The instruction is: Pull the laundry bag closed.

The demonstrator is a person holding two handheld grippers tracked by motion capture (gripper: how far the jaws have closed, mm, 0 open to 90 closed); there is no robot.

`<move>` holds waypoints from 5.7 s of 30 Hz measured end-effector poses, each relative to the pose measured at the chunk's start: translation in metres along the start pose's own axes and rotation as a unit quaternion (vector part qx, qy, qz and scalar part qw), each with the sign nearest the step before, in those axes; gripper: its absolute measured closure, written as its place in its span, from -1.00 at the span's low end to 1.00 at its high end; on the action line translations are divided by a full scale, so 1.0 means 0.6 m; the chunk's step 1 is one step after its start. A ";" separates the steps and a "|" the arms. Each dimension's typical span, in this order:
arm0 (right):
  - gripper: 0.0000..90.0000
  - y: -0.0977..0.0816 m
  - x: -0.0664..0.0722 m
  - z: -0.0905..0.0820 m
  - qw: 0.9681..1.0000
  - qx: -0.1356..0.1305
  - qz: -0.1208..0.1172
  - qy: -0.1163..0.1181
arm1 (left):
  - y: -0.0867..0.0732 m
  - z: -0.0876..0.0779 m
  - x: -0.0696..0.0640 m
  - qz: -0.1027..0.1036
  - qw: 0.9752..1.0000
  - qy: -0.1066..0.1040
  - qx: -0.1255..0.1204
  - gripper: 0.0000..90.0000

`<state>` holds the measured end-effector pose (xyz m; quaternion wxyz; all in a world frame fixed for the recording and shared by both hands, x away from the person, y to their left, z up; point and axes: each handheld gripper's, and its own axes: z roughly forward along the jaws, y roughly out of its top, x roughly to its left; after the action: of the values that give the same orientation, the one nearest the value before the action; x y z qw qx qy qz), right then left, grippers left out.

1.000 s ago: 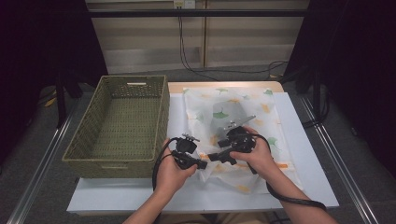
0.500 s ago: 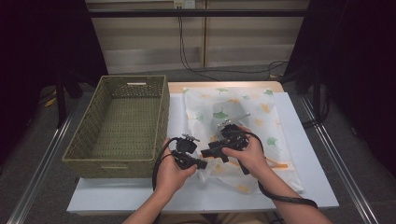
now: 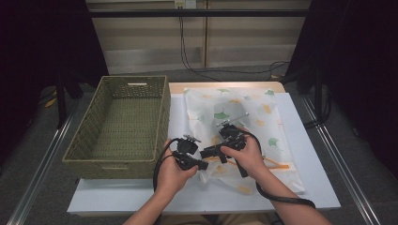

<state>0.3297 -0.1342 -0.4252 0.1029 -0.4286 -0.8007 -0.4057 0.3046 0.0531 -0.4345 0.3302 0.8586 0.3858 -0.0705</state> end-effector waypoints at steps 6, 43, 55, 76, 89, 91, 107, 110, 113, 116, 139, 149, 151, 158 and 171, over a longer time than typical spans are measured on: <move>0.78 -0.003 -0.005 -0.016 1.000 -0.001 0.012 -0.002 | 0.000 0.001 0.001 0.001 1.000 0.000 0.003 0.91; 1.00 -0.016 -0.008 -0.016 0.999 0.020 0.012 0.033 | 0.004 0.001 0.008 -0.009 1.000 -0.002 -0.003 0.73; 1.00 -0.021 -0.011 -0.024 0.999 0.014 0.027 0.028 | 0.008 -0.012 0.008 -0.038 0.999 -0.008 -0.004 0.95; 1.00 -0.043 -0.033 -0.044 0.999 0.010 0.036 0.009 | 0.010 -0.032 0.013 -0.048 0.999 -0.010 -0.008 0.96; 1.00 -0.047 -0.036 -0.055 0.999 0.007 0.035 0.006 | 0.012 -0.036 0.012 -0.052 0.999 -0.012 -0.010 0.96; 1.00 -0.048 -0.037 -0.057 0.999 0.007 0.036 0.009 | 0.012 -0.037 0.012 -0.052 0.999 -0.014 -0.009 0.96; 1.00 -0.059 -0.049 -0.077 0.999 0.004 0.042 -0.002 | 0.014 -0.048 0.017 -0.059 0.998 -0.015 -0.009 0.96; 1.00 -0.062 -0.055 -0.084 0.999 0.001 0.047 0.000 | 0.013 -0.050 0.019 -0.064 0.998 -0.016 -0.012 0.96; 1.00 -0.065 -0.058 -0.089 0.999 -0.001 0.046 -0.004 | 0.014 -0.052 0.022 -0.063 0.998 -0.020 -0.007 0.96; 1.00 -0.069 -0.062 -0.093 0.999 -0.002 0.050 -0.005 | 0.013 -0.053 0.023 -0.066 0.998 -0.017 -0.008 0.96; 1.00 -0.079 -0.069 -0.113 0.998 -0.007 0.054 -0.007 | 0.011 -0.063 0.031 -0.086 0.996 -0.023 -0.012 0.96; 1.00 -0.090 -0.079 -0.126 0.998 -0.012 0.063 -0.008 | 0.014 -0.065 0.032 -0.080 0.997 -0.021 -0.007 0.96; 1.00 -0.093 -0.084 -0.131 0.998 -0.016 0.068 -0.005 | 0.014 -0.065 0.034 -0.082 0.996 -0.022 -0.006 0.96; 1.00 -0.104 -0.094 -0.147 0.997 -0.020 0.075 -0.012 | 0.015 -0.063 0.031 -0.109 0.994 -0.022 -0.020 0.96; 1.00 -0.113 -0.102 -0.163 0.997 -0.031 0.075 -0.017 | 0.014 -0.073 0.043 -0.089 0.996 -0.017 -0.005 0.96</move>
<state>0.2971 -0.2638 -0.4310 0.1065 -0.4974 -0.7549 -0.4139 0.3223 0.0920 -0.4063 0.3332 0.8176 0.4560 -0.1120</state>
